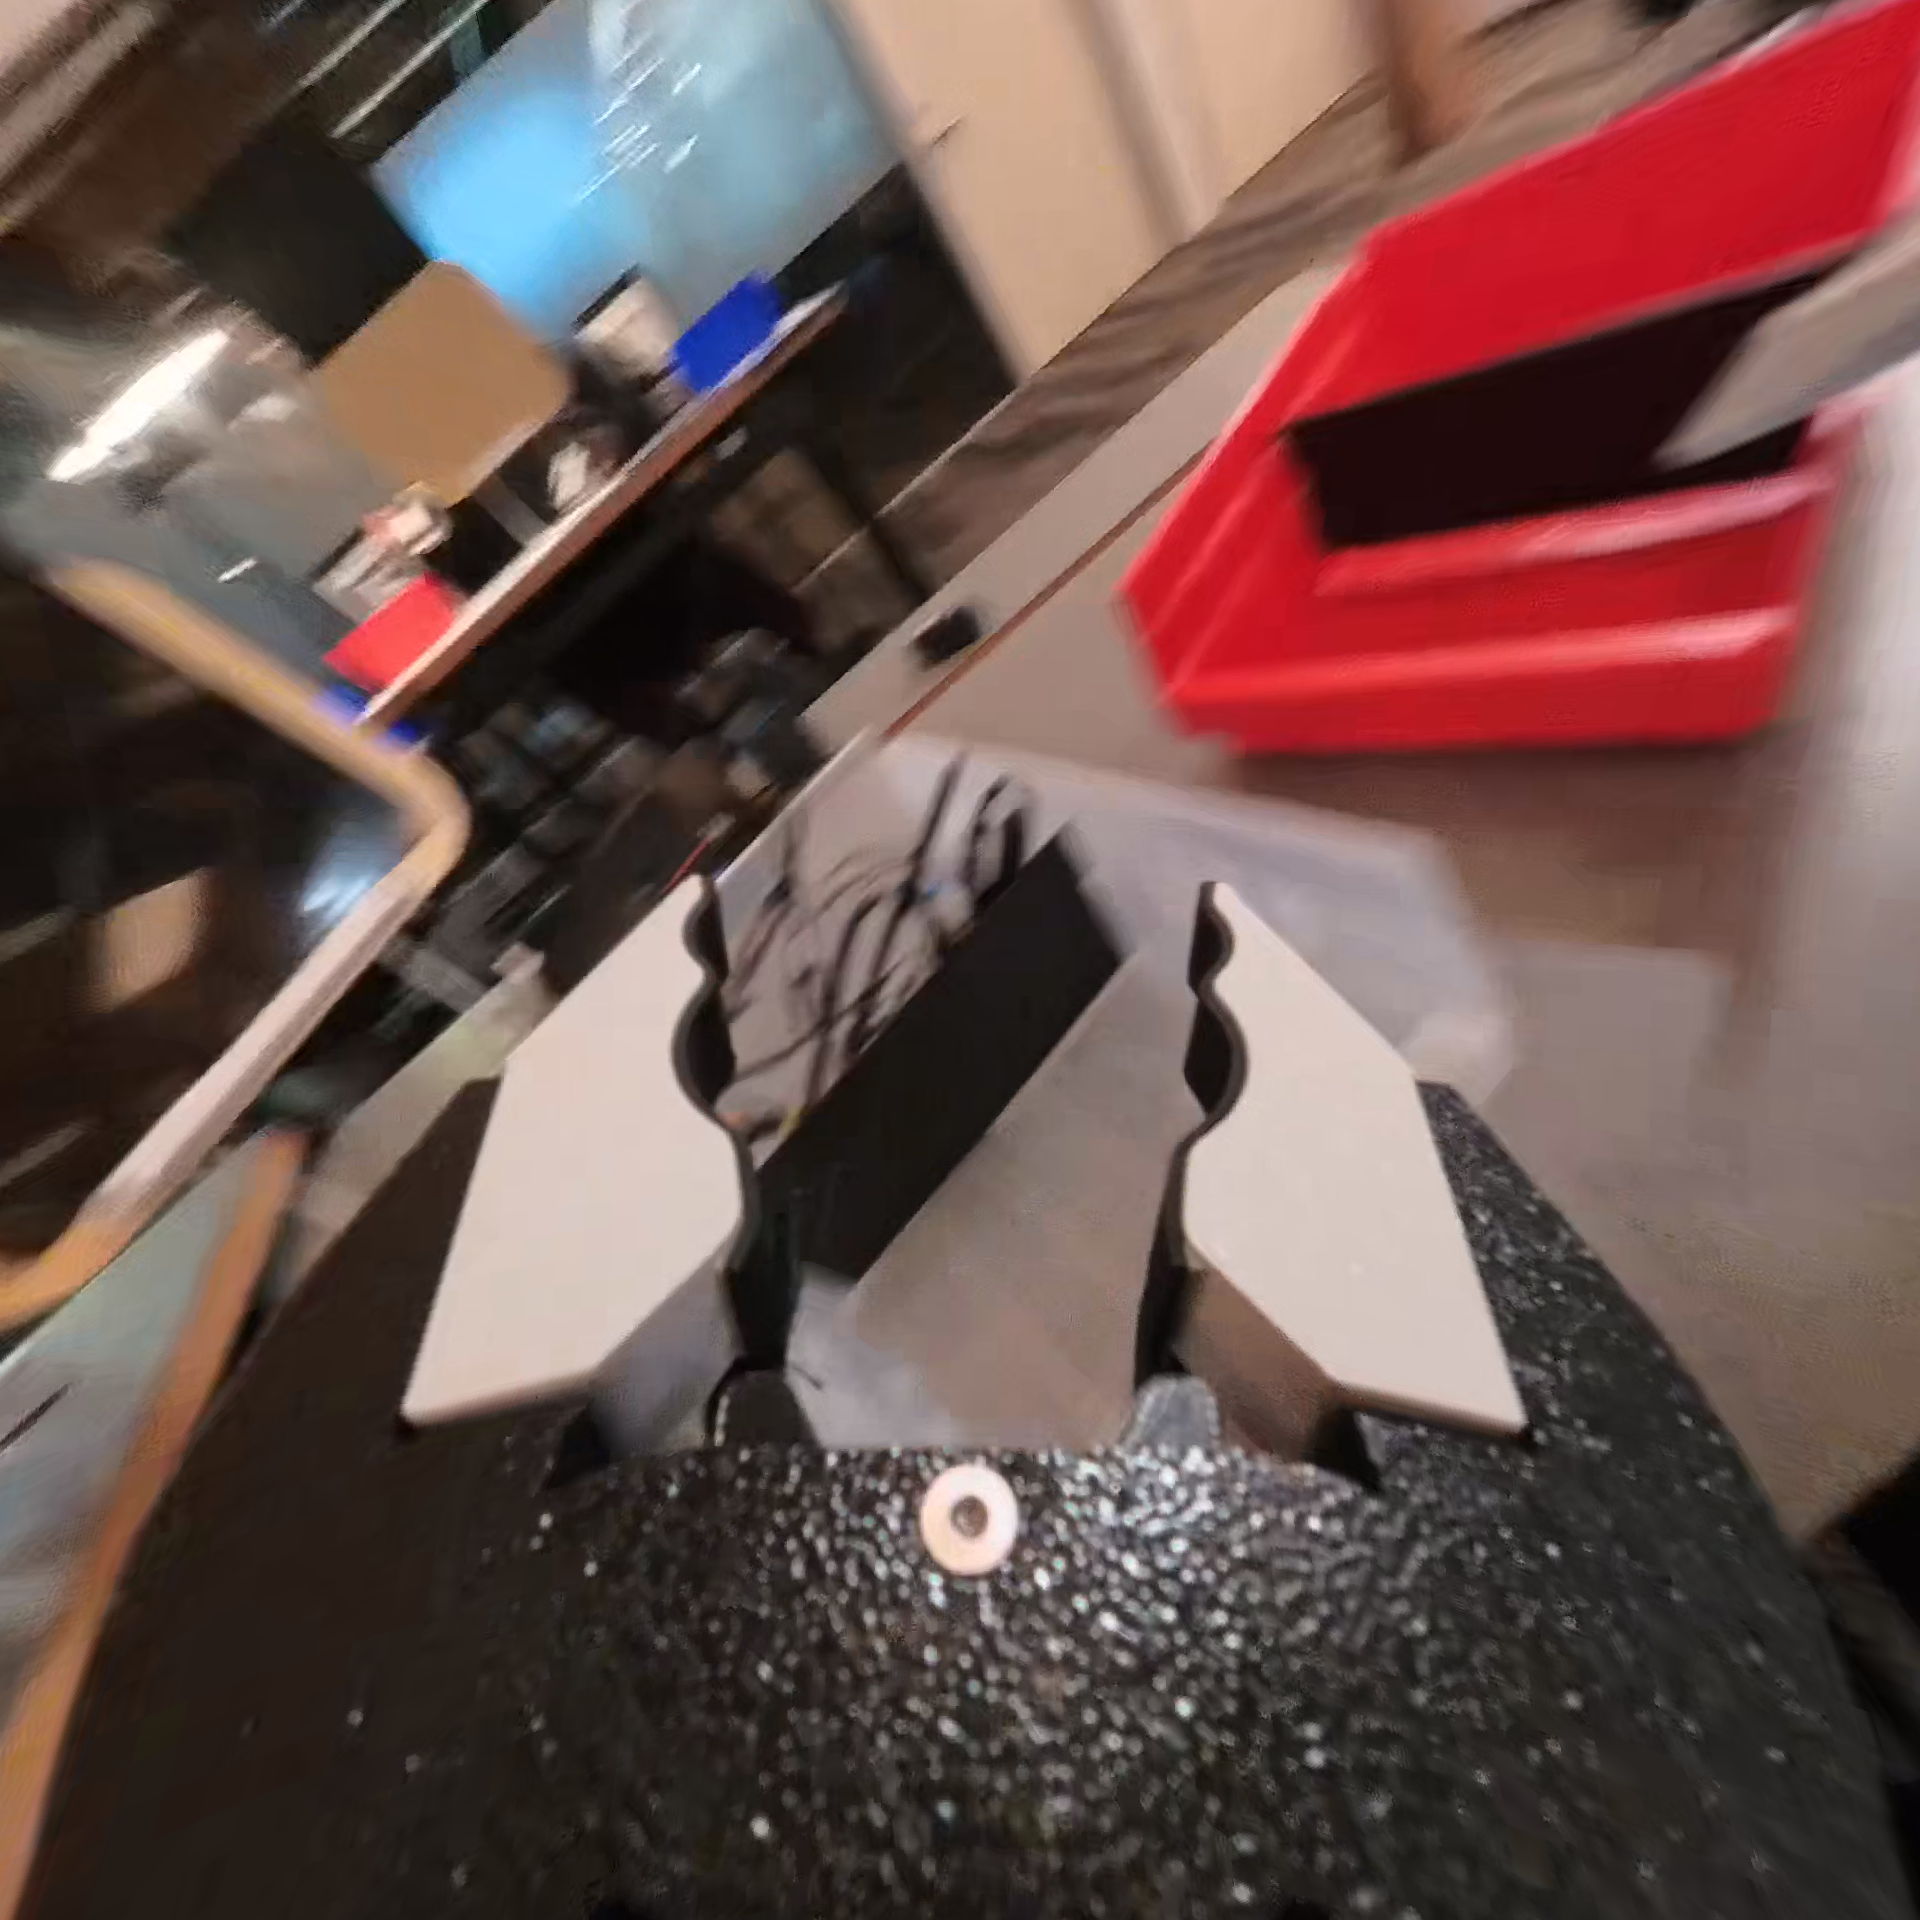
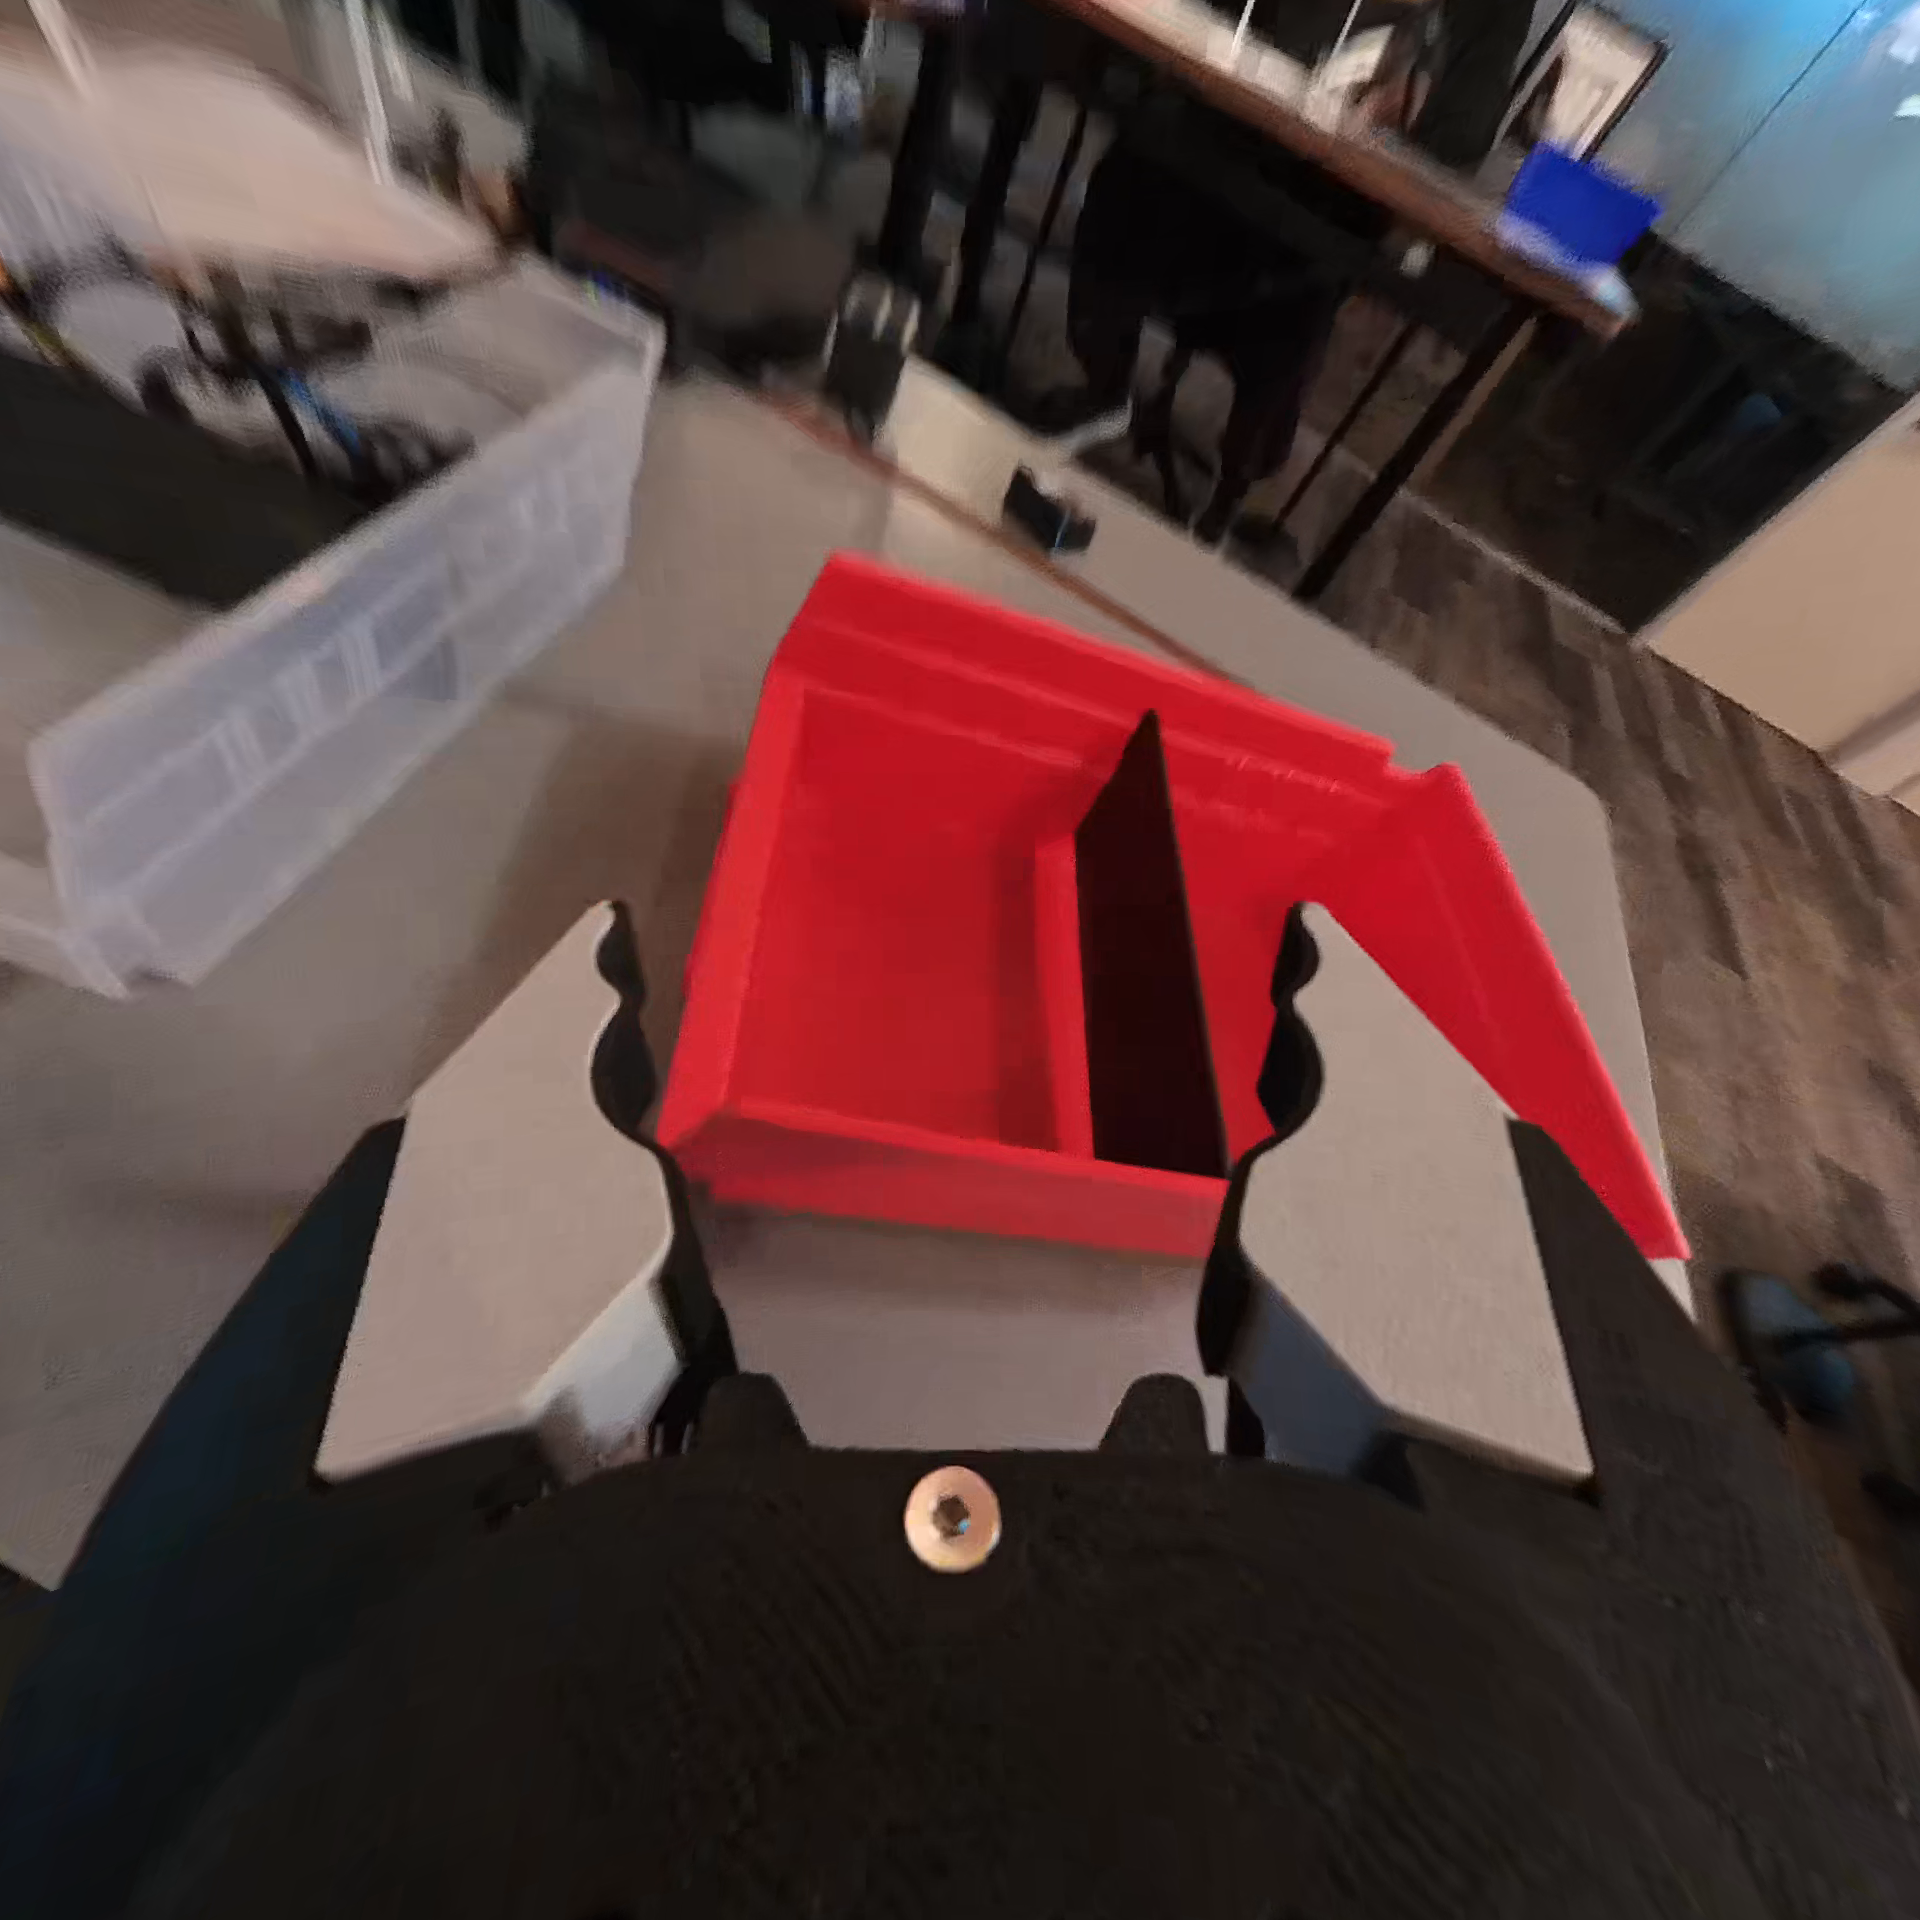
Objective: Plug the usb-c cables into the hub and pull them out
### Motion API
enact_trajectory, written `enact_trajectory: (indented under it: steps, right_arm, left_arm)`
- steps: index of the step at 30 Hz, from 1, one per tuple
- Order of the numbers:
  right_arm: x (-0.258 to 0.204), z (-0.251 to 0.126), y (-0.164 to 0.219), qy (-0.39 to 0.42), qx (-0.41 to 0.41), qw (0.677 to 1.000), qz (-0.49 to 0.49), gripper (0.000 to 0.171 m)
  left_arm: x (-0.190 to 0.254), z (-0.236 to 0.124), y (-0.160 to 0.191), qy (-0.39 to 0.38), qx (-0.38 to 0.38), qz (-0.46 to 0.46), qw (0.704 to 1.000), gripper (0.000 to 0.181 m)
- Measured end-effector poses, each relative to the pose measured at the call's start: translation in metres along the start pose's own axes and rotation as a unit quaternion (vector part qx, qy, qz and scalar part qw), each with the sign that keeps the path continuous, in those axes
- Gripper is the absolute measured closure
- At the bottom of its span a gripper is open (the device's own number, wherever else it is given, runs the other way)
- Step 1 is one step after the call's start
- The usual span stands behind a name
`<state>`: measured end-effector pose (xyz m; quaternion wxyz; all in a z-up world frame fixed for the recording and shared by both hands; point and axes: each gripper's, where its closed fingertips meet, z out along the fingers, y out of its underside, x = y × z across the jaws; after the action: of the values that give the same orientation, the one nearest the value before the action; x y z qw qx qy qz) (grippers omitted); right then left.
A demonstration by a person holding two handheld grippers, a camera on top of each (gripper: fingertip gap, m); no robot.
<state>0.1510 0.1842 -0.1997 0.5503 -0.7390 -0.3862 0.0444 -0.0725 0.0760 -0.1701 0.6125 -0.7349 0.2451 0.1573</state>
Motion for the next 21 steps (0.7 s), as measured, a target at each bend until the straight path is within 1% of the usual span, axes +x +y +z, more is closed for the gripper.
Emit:
enact_trajectory:
  steps: [1, 2, 5, 7, 9, 10, 12, 14, 15, 17, 18, 19, 21]
  right_arm:
    - [-0.005, 0.008, 0.011, 0.010, -0.034, 0.999, -0.018, 0.043]
    - [-0.005, 0.013, 0.021, 0.025, -0.059, 0.998, -0.027, 0.038]
    - [-0.001, 0.019, 0.045, 0.056, -0.094, 0.994, 0.002, 0.039]
    - [0.005, 0.016, 0.059, 0.068, -0.105, 0.992, 0.028, 0.040]
    - [0.008, 0.009, 0.067, 0.067, -0.105, 0.990, 0.062, 0.046]
    - [0.012, 0.004, 0.073, 0.073, -0.112, 0.988, 0.072, 0.047]
    - [0.025, -0.007, 0.084, 0.089, -0.127, 0.984, 0.089, 0.052]
    - [0.042, -0.018, 0.098, 0.112, -0.145, 0.977, 0.105, 0.061]
    - [0.051, -0.023, 0.106, 0.122, -0.151, 0.974, 0.115, 0.070]
    - [0.066, -0.028, 0.120, 0.129, -0.161, 0.969, 0.136, 0.100]
    - [0.072, -0.029, 0.127, 0.131, -0.167, 0.966, 0.146, 0.109]
    - [0.077, -0.029, 0.133, 0.128, -0.171, 0.965, 0.155, 0.120]
    - [0.086, -0.028, 0.141, 0.125, -0.173, 0.963, 0.162, 0.160]
  left_arm:
    - [-0.017, -0.008, 0.024, -0.030, -0.027, -0.002, 0.999, 0.088]
    - [-0.027, -0.014, 0.047, -0.037, -0.056, -0.019, 0.998, 0.085]
    - [-0.042, -0.026, 0.103, -0.043, -0.114, -0.086, 0.989, 0.084]
    - [-0.046, -0.026, 0.127, -0.042, -0.131, -0.128, 0.982, 0.087]
    - [-0.048, -0.023, 0.142, -0.041, -0.142, -0.157, 0.977, 0.098]
    - [-0.047, -0.021, 0.147, -0.036, -0.145, -0.165, 0.975, 0.098]
    - [-0.039, -0.017, 0.156, -0.010, -0.158, -0.190, 0.969, 0.124]
    - [-0.044, -0.016, 0.161, -0.013, -0.164, -0.196, 0.967, 0.149]
    - [-0.051, -0.016, 0.165, -0.029, -0.169, -0.192, 0.966, 0.154]
    - [-0.064, -0.016, 0.174, -0.054, -0.174, -0.185, 0.966, 0.162]
    - [-0.069, -0.016, 0.178, -0.063, -0.175, -0.187, 0.964, 0.166]
    - [-0.076, -0.017, 0.182, -0.070, -0.176, -0.190, 0.963, 0.174]
    - [-0.083, -0.017, 0.186, -0.070, -0.167, -0.196, 0.964, 0.175]
